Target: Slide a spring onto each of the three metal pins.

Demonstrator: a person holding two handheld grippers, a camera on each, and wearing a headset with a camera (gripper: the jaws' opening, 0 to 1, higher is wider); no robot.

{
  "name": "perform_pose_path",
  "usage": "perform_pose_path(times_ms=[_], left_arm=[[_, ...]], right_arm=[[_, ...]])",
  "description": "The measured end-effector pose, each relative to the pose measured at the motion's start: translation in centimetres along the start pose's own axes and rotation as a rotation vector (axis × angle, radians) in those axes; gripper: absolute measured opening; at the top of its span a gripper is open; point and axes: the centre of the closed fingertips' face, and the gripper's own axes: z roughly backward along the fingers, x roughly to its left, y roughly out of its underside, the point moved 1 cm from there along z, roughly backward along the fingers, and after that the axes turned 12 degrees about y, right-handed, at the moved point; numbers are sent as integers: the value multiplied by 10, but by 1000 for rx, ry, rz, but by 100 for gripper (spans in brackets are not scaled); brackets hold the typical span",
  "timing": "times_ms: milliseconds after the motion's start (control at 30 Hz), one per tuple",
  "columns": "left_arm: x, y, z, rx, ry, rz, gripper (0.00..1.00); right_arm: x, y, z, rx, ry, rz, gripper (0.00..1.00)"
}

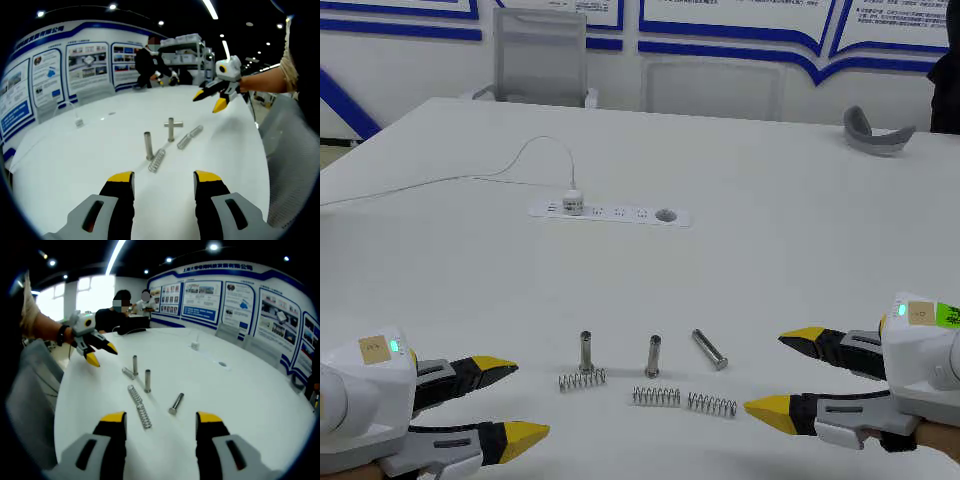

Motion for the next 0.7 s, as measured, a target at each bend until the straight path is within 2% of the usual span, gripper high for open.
perform_pose_path(times_ms=[400, 700], left_arm=[[0, 0, -1, -5, -8, 9, 47], [-1, -1, 0, -8, -11, 10, 47]], right_arm=[[-12, -12, -16, 36, 40, -9, 46], [-17, -19, -33, 68, 63, -11, 41]])
